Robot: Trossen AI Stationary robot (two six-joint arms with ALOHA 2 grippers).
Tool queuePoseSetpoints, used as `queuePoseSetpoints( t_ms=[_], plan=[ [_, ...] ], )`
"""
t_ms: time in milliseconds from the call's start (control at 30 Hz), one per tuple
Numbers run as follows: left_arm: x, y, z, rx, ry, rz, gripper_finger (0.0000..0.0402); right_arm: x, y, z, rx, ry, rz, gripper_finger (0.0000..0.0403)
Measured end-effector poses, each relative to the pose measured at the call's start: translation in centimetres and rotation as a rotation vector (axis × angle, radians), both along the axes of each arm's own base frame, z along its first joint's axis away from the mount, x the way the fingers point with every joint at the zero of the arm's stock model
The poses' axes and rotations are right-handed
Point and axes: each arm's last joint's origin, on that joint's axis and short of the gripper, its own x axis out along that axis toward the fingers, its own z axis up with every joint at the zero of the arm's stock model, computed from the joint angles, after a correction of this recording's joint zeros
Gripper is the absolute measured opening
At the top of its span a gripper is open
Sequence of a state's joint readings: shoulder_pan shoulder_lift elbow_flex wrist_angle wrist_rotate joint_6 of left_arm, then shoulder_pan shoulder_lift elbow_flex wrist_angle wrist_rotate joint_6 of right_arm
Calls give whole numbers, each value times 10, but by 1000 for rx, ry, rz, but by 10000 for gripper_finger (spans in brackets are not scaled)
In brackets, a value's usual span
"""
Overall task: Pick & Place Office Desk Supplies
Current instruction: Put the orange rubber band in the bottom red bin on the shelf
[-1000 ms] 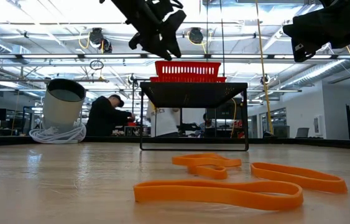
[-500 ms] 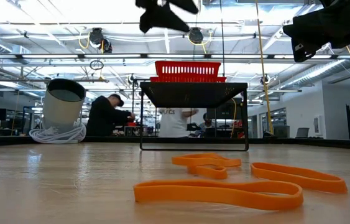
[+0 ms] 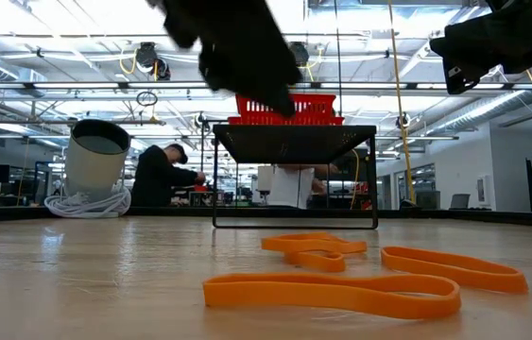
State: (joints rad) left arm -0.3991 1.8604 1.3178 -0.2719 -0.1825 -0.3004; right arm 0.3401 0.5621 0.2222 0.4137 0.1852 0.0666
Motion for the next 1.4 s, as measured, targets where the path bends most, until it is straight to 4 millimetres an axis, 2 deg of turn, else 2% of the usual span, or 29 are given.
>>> queuePoseSetpoints(
  t_ms=[200,333,533,1000,1133,1400],
  plan=[
    [7,-17,-49,-61,105,80,246,0,0,0,0,-1,1,89],
    [8,-21,-68,-83,158,134,246,0,0,0,0,0,0,89],
    [8,-22,-76,-106,176,191,246,0,0,0,0,0,-1,89],
    [4,-18,-82,-2,186,239,240,0,0,0,-2,4,-2,89],
    [4,-18,-82,4,193,240,202,0,0,-1,-2,5,-1,89],
    [4,-17,-82,5,194,240,75,0,0,0,-2,5,-1,89]
  ],
)
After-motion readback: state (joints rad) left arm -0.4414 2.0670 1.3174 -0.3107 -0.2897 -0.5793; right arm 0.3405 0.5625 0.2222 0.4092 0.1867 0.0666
